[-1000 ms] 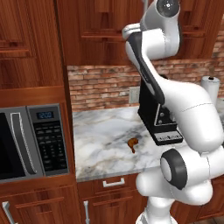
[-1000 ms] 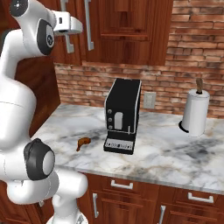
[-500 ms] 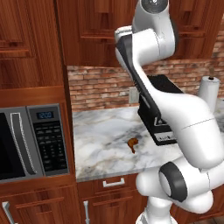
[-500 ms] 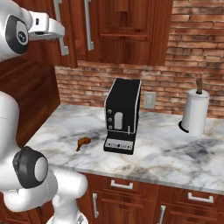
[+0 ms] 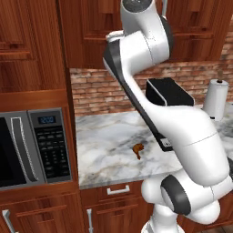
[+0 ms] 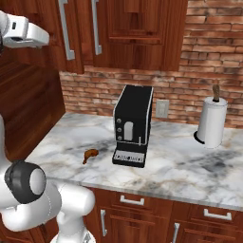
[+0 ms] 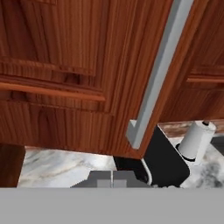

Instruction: Retrieve the tupperware from the cabinet, then place the raw meat into the tupperware to avoid contamination.

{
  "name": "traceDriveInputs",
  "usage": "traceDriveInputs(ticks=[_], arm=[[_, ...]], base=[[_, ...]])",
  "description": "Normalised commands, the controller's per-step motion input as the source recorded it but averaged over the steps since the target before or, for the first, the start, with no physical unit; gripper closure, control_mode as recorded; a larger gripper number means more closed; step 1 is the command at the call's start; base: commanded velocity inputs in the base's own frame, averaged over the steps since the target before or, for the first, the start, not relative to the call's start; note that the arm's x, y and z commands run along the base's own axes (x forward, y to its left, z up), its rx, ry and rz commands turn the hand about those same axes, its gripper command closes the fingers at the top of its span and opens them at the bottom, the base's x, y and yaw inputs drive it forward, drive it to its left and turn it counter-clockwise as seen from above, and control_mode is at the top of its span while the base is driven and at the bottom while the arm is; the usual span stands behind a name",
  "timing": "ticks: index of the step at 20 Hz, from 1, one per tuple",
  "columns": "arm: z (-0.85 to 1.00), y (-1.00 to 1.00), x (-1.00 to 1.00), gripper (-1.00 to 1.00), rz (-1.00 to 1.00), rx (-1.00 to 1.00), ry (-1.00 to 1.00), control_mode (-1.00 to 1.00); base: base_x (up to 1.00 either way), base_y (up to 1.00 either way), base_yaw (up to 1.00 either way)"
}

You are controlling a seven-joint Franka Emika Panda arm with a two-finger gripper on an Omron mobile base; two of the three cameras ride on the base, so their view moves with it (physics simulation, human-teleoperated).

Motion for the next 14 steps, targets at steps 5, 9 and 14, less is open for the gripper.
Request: traceDriveInputs(ticks=[5, 9, 14], arm=[[0.00, -0.03, -0.59, -1.00, -0.07, 0.02, 0.01, -1.00], [-0.01, -0.67, -0.17, -1.00, 0.00, 0.18, 0.09, -1.00], [0.00, -0.80, -0.08, -1.00, -0.05, 0.30, 0.19, -1.00]], base=[[0.00, 0.00, 0.00], [0.00, 0.00, 0.00], [0.00, 0.00, 0.00]])
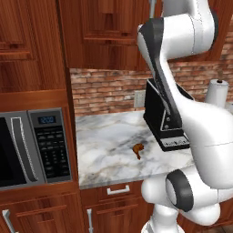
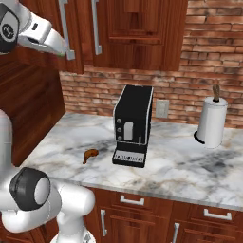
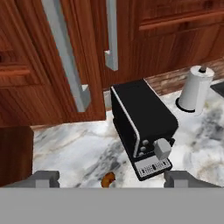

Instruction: Retrieve the tupperware from the cabinet, then place the raw meat into the tupperware to avoid contamination.

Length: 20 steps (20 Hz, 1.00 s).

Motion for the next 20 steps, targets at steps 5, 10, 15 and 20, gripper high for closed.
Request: traceDriveInputs(ticks=[5, 10, 15, 20], arm=[[0.00, -0.71, -0.01, -1.00, -0.07, 0.35, 0.09, -1.00], [0.00, -0.68, 0.16, -1.00, -0.09, 0.35, 0.00, -1.00], [-0.15, -0.40, 0.38, -1.00, -0.15, 0.24, 0.01, -1.00], [-0.29, -0.14, 0.30, -1.00, -0.26, 0.10, 0.06, -1.00]], base=[[0.00, 0.00, 0.00], [0.00, 0.00, 0.00], [0.00, 0.00, 0.00], [0.00, 0.00, 0.00]])
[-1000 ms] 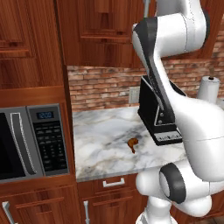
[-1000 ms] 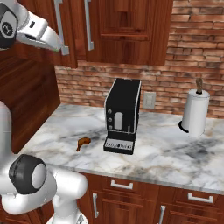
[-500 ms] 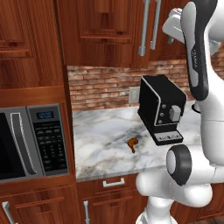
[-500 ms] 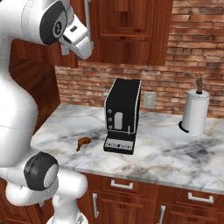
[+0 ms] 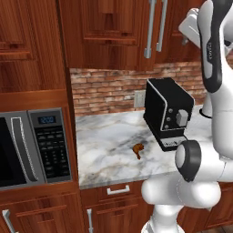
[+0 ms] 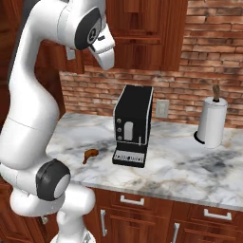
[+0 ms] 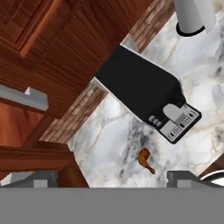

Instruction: Retrieve the tupperware from the cabinet, then place the raw meat into the tupperware to avoid contamination.

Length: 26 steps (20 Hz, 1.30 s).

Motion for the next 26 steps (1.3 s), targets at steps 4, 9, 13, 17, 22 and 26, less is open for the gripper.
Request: traceDriveInputs(ticks=[4, 9, 13, 17, 22, 26], arm=[[-0.05, 0.00, 0.41, -1.00, -0.23, 0.07, 0.01, -1.00], [0.03, -0.06, 0.40, -1.00, -0.09, 0.15, 0.05, -1.00], [-0.14, -0.47, 0.31, -1.00, -0.01, 0.21, 0.00, -1.00], [-0.26, -0.49, 0.29, -1.00, -0.01, 0.21, -0.02, -1.00], [-0.01, -0.07, -0.01, -1.00, 0.07, 0.13, -0.01, -1.00], [0.00, 0.04, 0.00, -1.00, 0.15, 0.09, -0.01, -1.00]], base=[[0.00, 0.00, 0.00], [0.00, 0.00, 0.00], [0.00, 0.00, 0.00], [0.00, 0.00, 0.00], [0.00, 0.00, 0.00], [0.00, 0.00, 0.00]])
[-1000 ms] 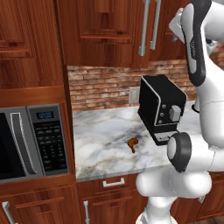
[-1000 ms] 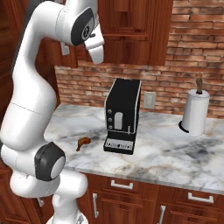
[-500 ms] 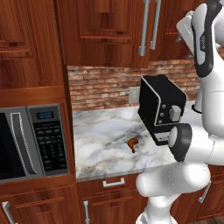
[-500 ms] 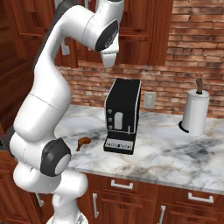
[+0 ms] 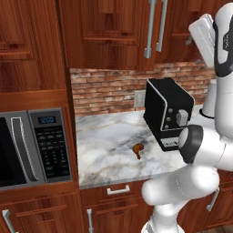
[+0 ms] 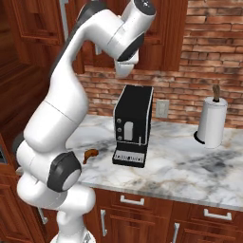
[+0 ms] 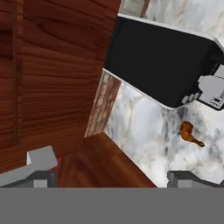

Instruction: Retrieve the tupperware from the cabinet, then place the raw meat into the tupperware to avoid contamination.

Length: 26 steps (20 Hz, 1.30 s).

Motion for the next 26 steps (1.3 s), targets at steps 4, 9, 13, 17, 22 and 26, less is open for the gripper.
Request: traceDriveInputs(ticks=[4, 9, 13, 17, 22, 26], arm=[[-0.01, 0.13, 0.00, -1.00, 0.23, 0.01, -0.04, -1.00], [-0.01, 0.35, -0.01, -1.00, 0.24, -0.01, -0.07, -1.00], [-0.02, 0.47, -0.07, -1.00, 0.20, -0.02, -0.09, -1.00], [-0.02, 0.46, -0.19, -1.00, 0.16, -0.04, -0.11, -1.00], [-0.04, 0.43, -0.02, -1.00, 0.10, -0.03, -0.08, -1.00], [-0.05, 0.46, 0.00, -1.00, 0.06, -0.02, -0.05, -1.00]], base=[[0.00, 0.00, 0.00], [0.00, 0.00, 0.00], [0.00, 0.00, 0.00], [0.00, 0.00, 0.00], [0.00, 0.00, 0.00], [0.00, 0.00, 0.00]])
